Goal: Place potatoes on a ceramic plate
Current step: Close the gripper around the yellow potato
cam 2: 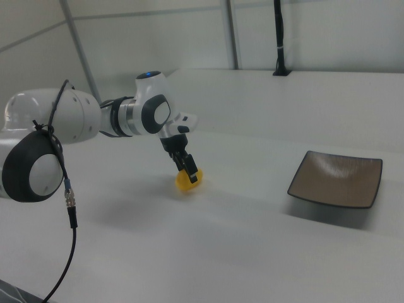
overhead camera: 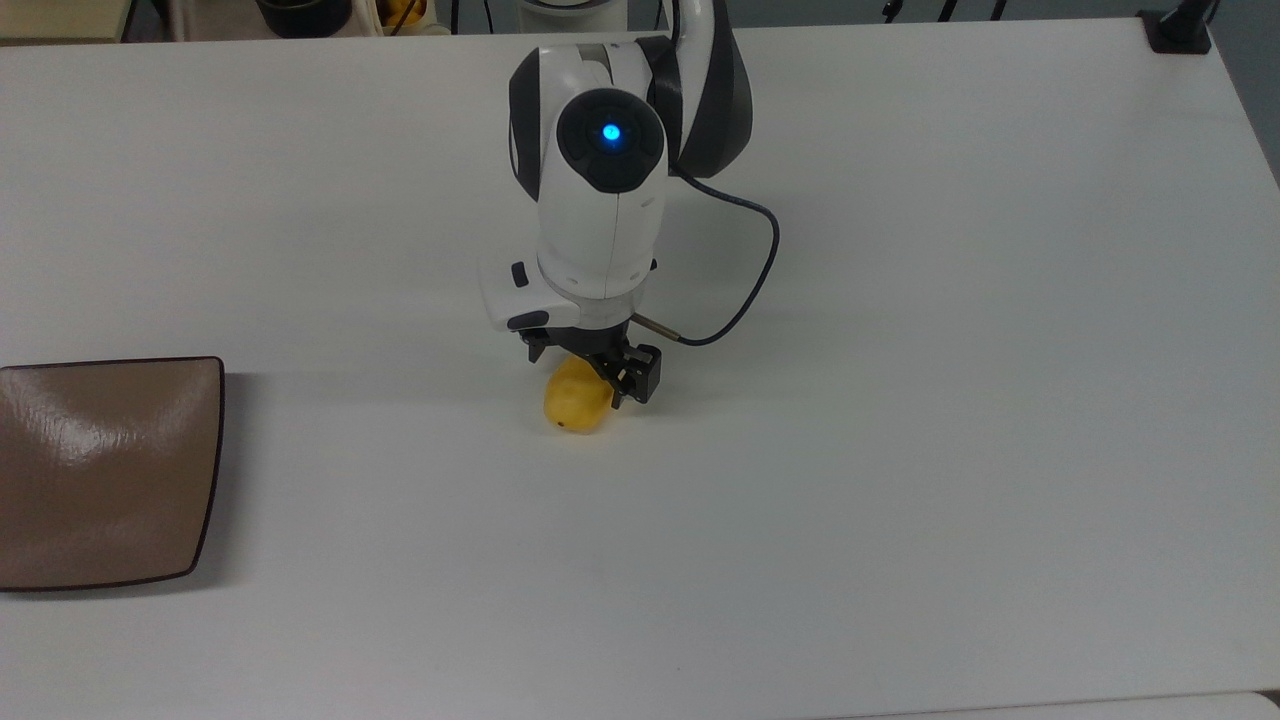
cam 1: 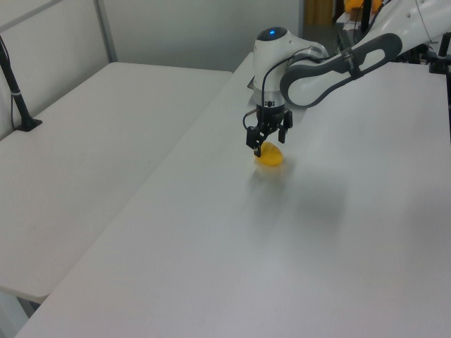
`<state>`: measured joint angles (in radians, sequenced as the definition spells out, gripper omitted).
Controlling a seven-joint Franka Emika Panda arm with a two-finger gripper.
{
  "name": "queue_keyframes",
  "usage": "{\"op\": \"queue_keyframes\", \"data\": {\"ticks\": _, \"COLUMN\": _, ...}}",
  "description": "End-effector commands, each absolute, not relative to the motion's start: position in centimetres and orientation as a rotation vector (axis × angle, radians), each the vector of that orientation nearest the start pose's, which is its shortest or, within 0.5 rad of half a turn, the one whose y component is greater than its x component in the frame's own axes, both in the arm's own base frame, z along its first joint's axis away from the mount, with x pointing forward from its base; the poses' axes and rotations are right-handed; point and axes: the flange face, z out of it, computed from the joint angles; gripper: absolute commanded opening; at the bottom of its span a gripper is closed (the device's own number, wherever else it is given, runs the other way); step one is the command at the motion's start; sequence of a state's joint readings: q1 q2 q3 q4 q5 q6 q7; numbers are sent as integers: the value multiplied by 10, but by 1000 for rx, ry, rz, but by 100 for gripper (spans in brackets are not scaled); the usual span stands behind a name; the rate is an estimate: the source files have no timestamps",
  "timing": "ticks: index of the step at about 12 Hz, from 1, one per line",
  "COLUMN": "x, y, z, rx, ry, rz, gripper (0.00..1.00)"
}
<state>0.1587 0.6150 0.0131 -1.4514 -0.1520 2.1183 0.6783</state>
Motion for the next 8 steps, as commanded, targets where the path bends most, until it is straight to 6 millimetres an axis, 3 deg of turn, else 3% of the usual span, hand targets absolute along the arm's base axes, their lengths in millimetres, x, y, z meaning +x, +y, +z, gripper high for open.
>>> {"op": "queue_keyframes", "data": {"ticks": 1, "x": 709, "y": 114, "z": 317, "rx": -3167, "ry": 706, "rz": -178, "gripper": 100}}
{"op": "queue_keyframes", "data": {"ticks": 4, "x": 708, "y": 112, "z": 313, "rx": -3188, "ry": 685, "rz": -175, "gripper": 96}}
{"op": "queue_keyframes", "data": {"ticks": 6, "x": 709, "y": 109, "z": 313, "rx": -3185, "ry": 692, "rz": -179, "gripper": 75}}
{"op": "queue_keyframes", "data": {"ticks": 8, "x": 711, "y": 110, "z": 315, "rx": -3175, "ry": 684, "rz": -207, "gripper": 46}}
